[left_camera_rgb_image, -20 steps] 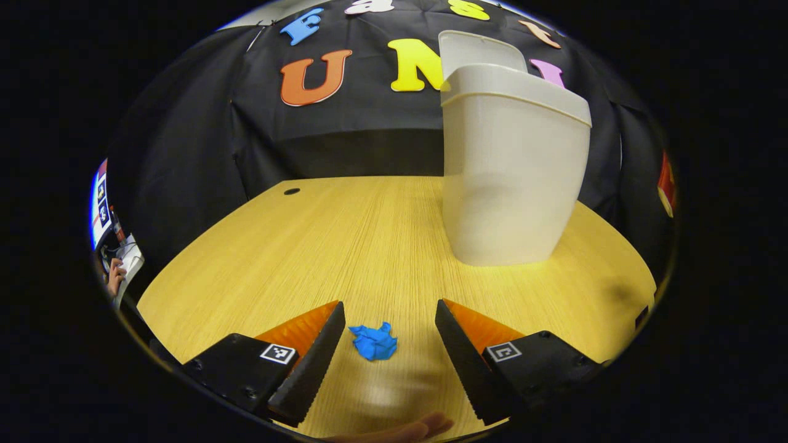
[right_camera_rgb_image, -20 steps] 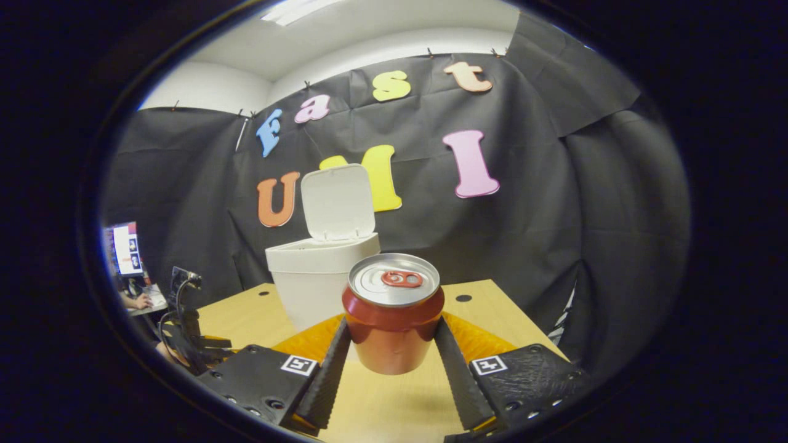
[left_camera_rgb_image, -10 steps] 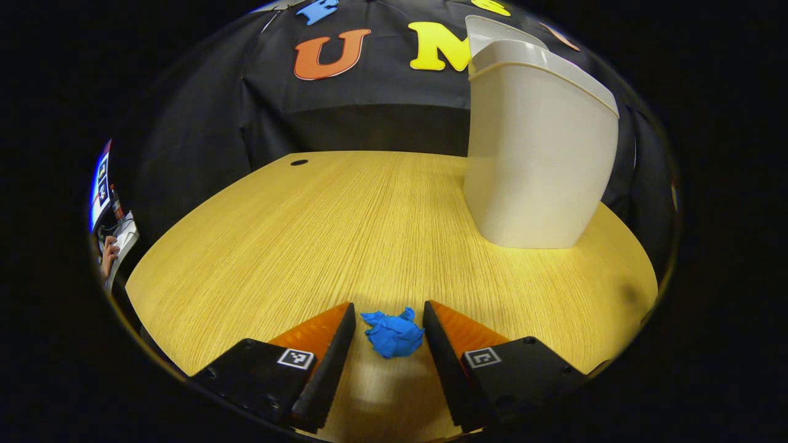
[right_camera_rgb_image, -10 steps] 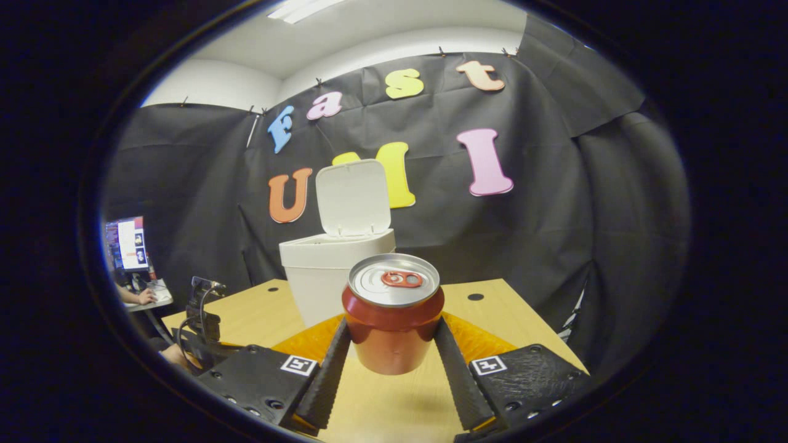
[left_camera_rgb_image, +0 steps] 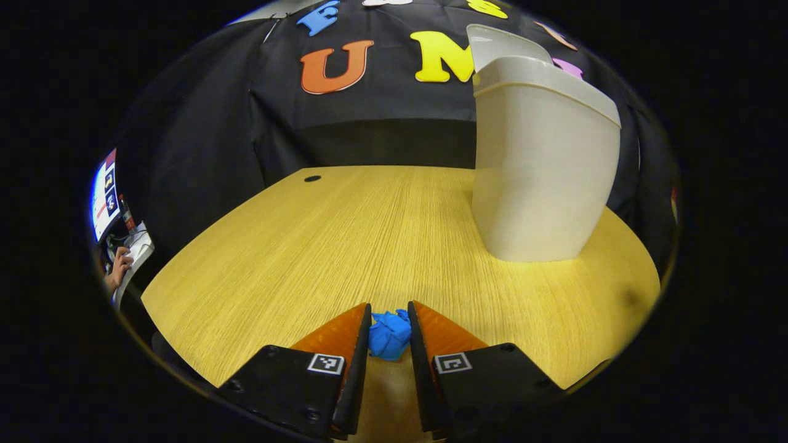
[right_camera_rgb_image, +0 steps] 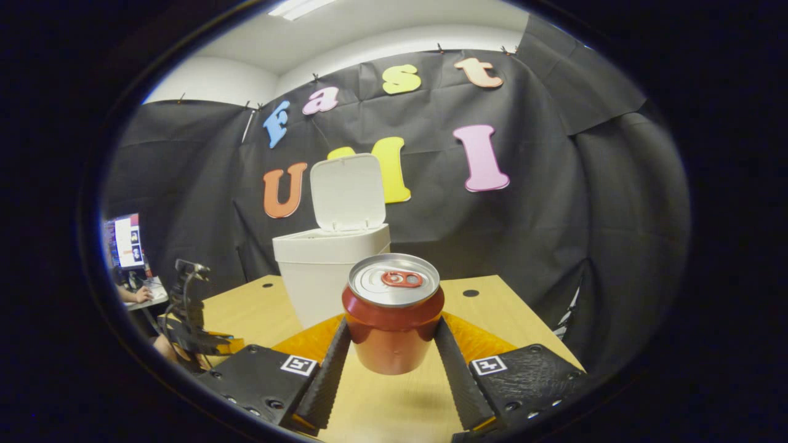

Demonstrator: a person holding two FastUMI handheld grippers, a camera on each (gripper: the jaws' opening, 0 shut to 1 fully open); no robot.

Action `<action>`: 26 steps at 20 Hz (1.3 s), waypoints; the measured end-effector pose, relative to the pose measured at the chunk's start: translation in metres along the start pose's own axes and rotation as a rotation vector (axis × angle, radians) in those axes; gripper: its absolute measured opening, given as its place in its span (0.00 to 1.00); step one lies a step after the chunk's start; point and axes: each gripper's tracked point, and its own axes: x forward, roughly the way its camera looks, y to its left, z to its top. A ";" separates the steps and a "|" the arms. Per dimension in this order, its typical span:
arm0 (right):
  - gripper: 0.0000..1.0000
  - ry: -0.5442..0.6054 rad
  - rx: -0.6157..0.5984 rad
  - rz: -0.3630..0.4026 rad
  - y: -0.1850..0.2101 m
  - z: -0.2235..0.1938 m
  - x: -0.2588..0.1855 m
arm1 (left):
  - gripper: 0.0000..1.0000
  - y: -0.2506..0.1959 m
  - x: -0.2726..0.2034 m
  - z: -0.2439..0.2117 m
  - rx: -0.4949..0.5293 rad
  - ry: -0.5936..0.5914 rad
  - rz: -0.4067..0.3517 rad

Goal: Press the lid of the desktop garbage bin to open it, pick up the crumpled paper on the desktop and throw it into the bin, then pick up the pop can on the desktop and drop it into the bin, and finally close the garbage bin lid.

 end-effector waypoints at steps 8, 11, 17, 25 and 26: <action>0.76 -0.017 0.018 0.007 -0.007 0.007 -0.006 | 0.39 -0.014 -0.075 0.140 0.006 -0.232 0.008; 0.76 -0.003 0.031 0.008 -0.010 0.005 -0.006 | 0.39 -0.029 -0.087 0.182 0.043 -0.290 -0.004; 0.76 -0.002 0.023 0.012 -0.007 0.004 -0.005 | 0.39 -0.076 -0.097 0.251 0.075 -0.357 -0.055; 0.75 -0.011 0.015 -0.023 -0.027 0.007 -0.003 | 0.39 -0.136 -0.070 0.310 0.068 -0.426 -0.084; 0.76 -0.017 0.018 -0.043 -0.035 0.010 -0.003 | 0.38 -0.146 -0.061 0.314 0.072 -0.434 -0.096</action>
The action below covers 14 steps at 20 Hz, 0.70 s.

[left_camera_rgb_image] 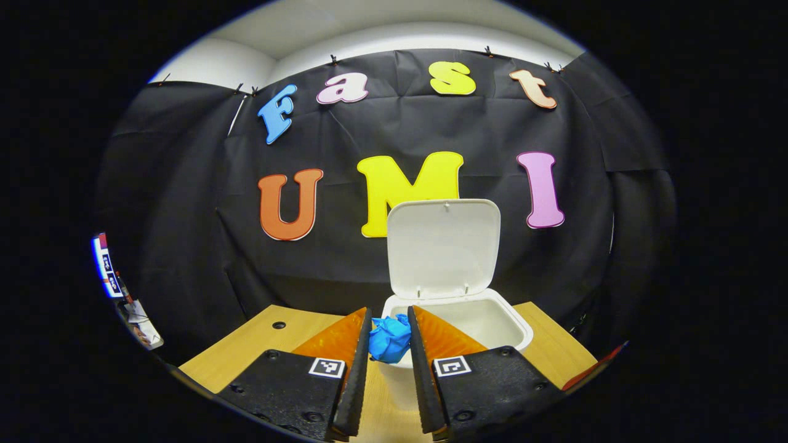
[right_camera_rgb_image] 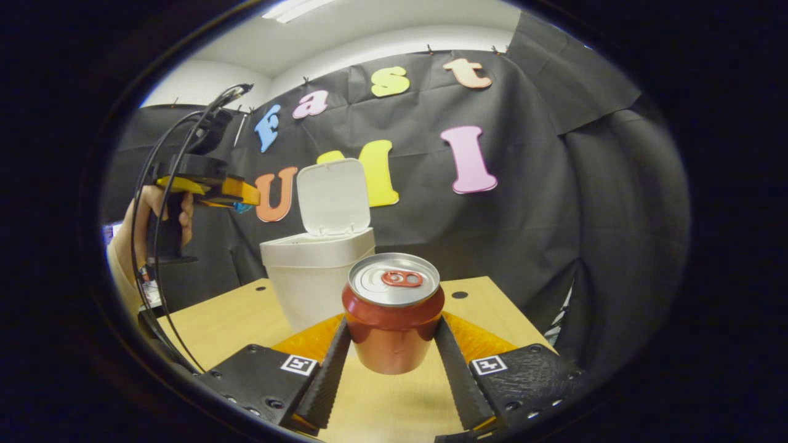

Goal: Press the lid of the desktop garbage bin to open it, pick up the crumpled paper on the desktop and throw it into the bin, then pick up the pop can on the desktop and drop it into the bin, and finally close the garbage bin lid.

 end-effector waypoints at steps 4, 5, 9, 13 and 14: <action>0.76 -0.007 0.014 -0.037 -0.017 0.002 0.000 | 0.38 -0.033 0.039 -0.008 -0.030 -0.019 -0.061; 0.76 -0.002 0.029 -0.034 -0.020 0.001 0.001 | 0.38 -0.038 0.048 -0.013 -0.029 -0.008 -0.066; 0.76 0.003 0.049 -0.042 -0.029 0.000 0.005 | 0.39 -0.060 0.072 -0.021 -0.004 -0.005 -0.086; 0.76 -0.009 0.104 -0.057 -0.038 0.004 0.006 | 0.39 -0.076 0.078 -0.035 0.034 0.026 -0.113; 0.77 -0.005 0.107 -0.060 -0.038 0.003 0.007 | 0.40 -0.081 0.075 -0.036 0.025 0.032 -0.122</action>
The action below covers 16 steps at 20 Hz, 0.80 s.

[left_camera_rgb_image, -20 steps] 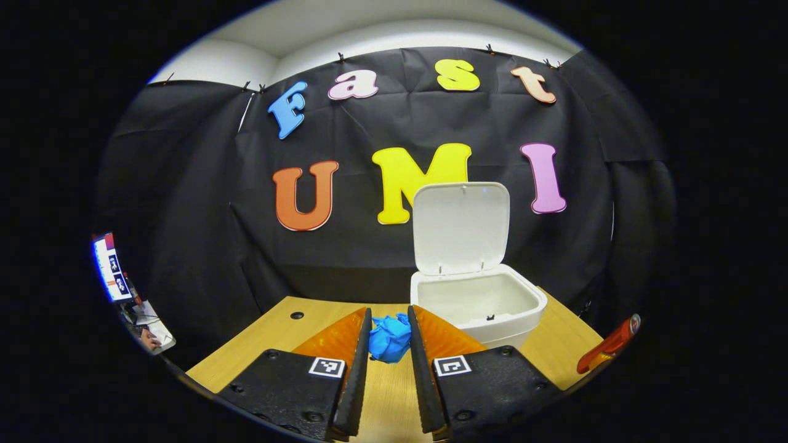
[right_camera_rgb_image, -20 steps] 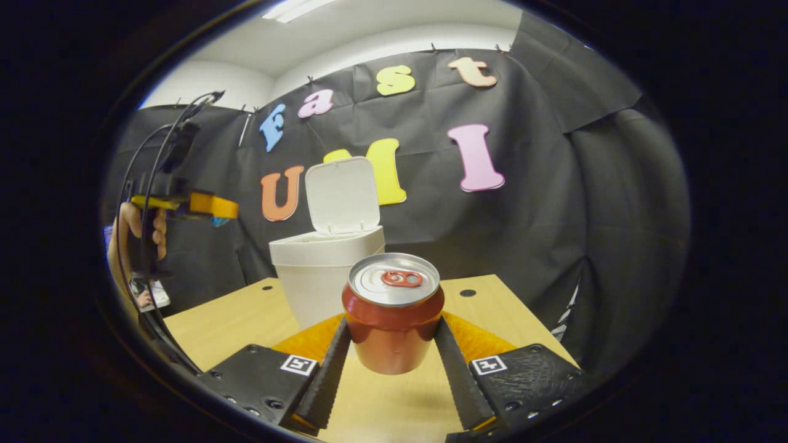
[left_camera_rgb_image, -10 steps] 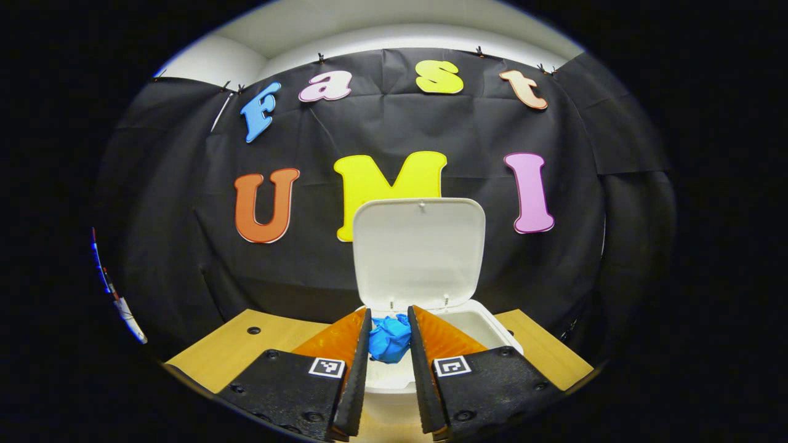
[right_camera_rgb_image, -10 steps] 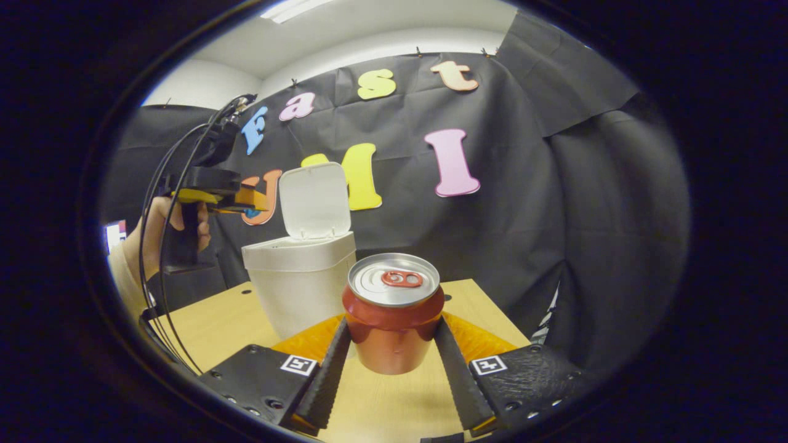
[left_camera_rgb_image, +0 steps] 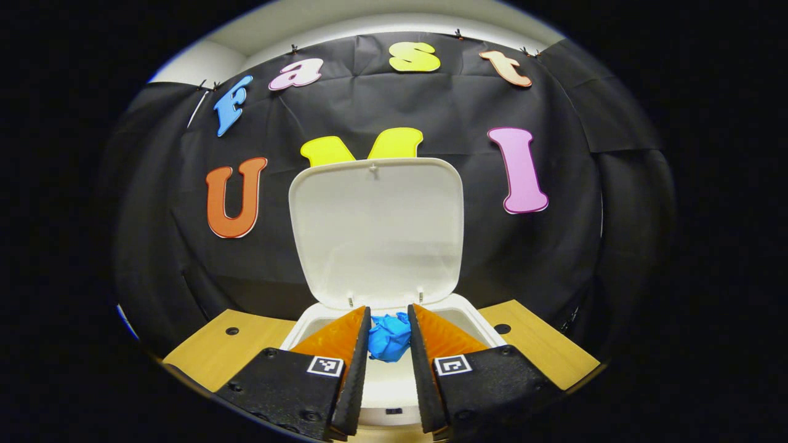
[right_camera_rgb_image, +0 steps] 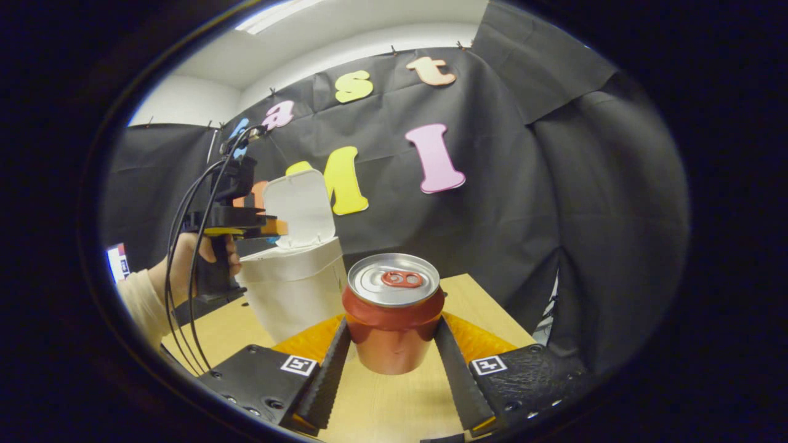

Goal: Press the lid of the desktop garbage bin to open it, pick up the crumpled paper on the desktop and throw it into the bin, then pick up the pop can on the desktop and drop it into the bin, and finally close the garbage bin lid.

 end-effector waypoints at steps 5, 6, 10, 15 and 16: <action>0.76 0.017 -0.020 -0.008 0.001 -0.009 0.006 | 0.96 0.009 -0.019 0.010 -0.006 -0.043 0.062; 0.76 0.016 -0.025 -0.005 0.001 -0.010 0.006 | 0.99 0.011 -0.026 0.012 -0.016 -0.044 0.064; 0.76 0.013 -0.029 -0.015 0.000 -0.009 0.006 | 0.99 0.026 -0.062 0.017 -0.007 -0.071 0.070; 0.76 0.007 -0.044 -0.011 0.009 -0.010 0.006 | 0.98 0.078 -0.134 0.010 -0.026 -0.143 0.124; 0.76 0.007 -0.046 -0.006 0.015 -0.011 0.006 | 0.98 0.090 -0.149 0.004 -0.023 -0.151 0.143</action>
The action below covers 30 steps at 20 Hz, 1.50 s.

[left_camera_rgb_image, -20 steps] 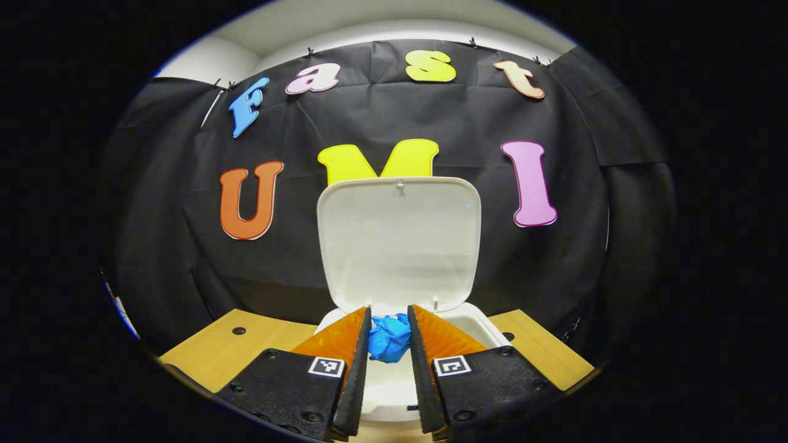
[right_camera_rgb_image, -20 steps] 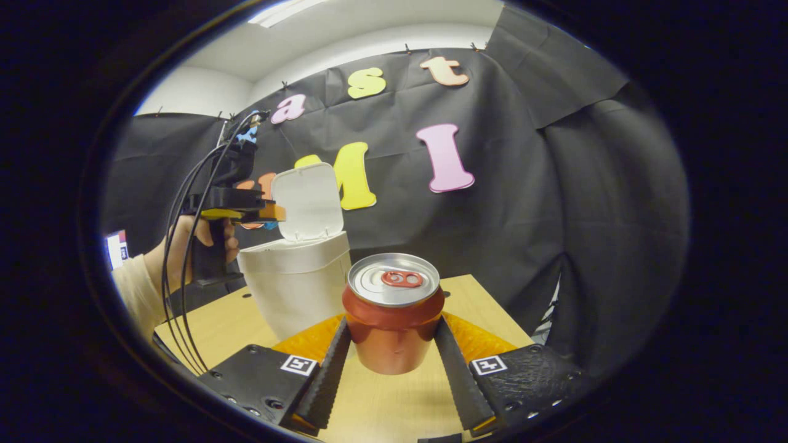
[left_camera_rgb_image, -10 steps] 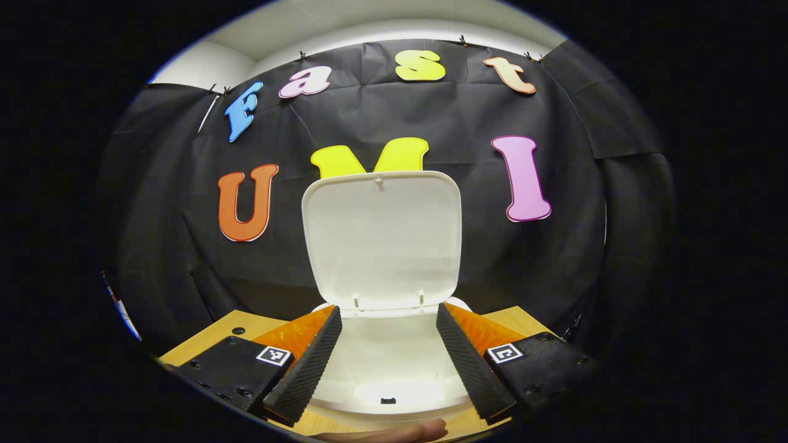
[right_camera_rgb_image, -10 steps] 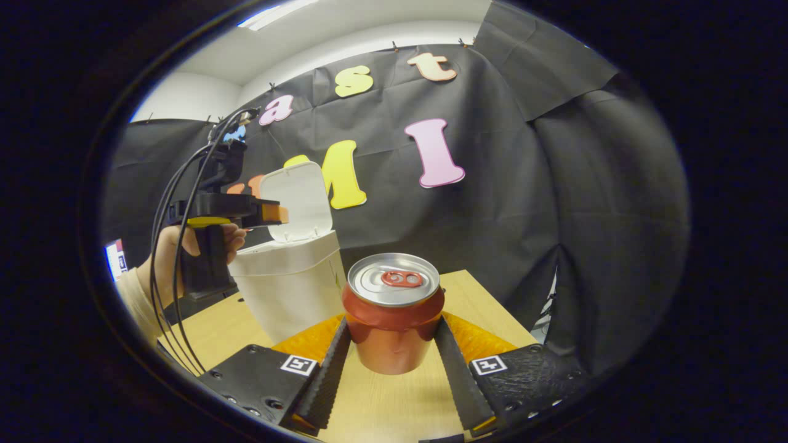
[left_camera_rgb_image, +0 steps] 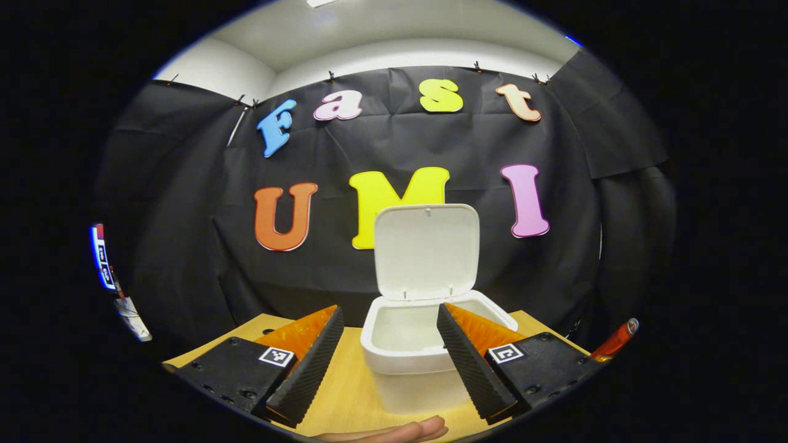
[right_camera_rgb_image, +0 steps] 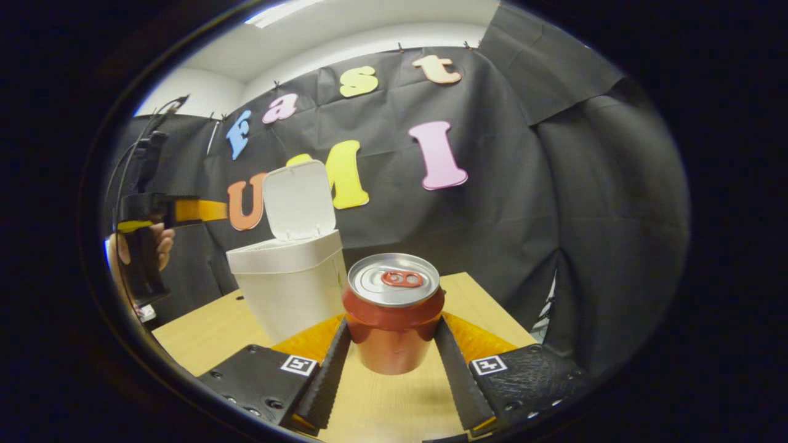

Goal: Press the lid of the desktop garbage bin to open it, pick up the crumpled paper on the desktop and throw it into the bin, then pick up the pop can on the desktop and drop it into the bin, and finally close the garbage bin lid.

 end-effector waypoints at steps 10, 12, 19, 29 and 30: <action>0.76 -0.010 -0.182 -0.044 0.064 -0.016 -0.007 | 0.99 0.096 -0.091 -0.081 0.070 -0.030 0.109; 0.76 0.009 -0.215 -0.036 0.083 -0.029 -0.014 | 0.98 0.098 -0.096 -0.101 0.024 -0.015 0.116; 0.76 0.046 -0.301 0.023 0.126 -0.047 -0.045 | 0.98 0.079 -0.092 -0.138 0.026 0.035 0.074; 0.77 0.047 -0.246 0.086 0.187 0.028 -0.049 | 0.99 0.078 -0.091 -0.131 -0.059 0.053 0.005; 0.76 0.045 -0.245 0.098 0.195 0.040 -0.047 | 0.99 0.082 -0.092 -0.131 -0.049 0.058 0.009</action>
